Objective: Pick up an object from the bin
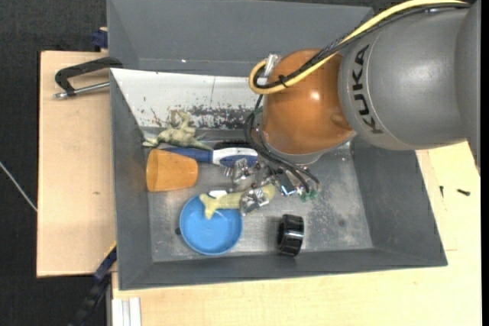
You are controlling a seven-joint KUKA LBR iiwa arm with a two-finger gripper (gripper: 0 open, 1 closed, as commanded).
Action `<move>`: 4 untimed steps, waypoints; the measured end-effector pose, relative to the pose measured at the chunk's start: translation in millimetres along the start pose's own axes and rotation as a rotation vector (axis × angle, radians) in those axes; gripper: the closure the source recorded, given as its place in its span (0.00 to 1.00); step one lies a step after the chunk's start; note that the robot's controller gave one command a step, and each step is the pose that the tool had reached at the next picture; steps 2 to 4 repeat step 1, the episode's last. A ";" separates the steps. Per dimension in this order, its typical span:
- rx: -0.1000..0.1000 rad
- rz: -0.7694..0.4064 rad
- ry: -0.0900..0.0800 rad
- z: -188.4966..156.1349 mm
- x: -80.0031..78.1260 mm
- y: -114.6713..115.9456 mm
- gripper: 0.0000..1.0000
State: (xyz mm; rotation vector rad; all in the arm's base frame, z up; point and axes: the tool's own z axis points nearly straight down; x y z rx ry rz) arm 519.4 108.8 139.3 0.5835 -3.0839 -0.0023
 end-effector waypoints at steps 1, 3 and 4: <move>0.003 -0.013 -0.015 -70.2 2.6 -1.1 1.00; 0.003 -0.013 -0.015 -70.2 2.6 -1.1 1.00; 0.003 -0.013 -0.015 -70.2 2.6 -1.1 1.00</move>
Offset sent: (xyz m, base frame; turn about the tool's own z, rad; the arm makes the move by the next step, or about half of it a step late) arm -0.0042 -0.0034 0.0653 -0.0142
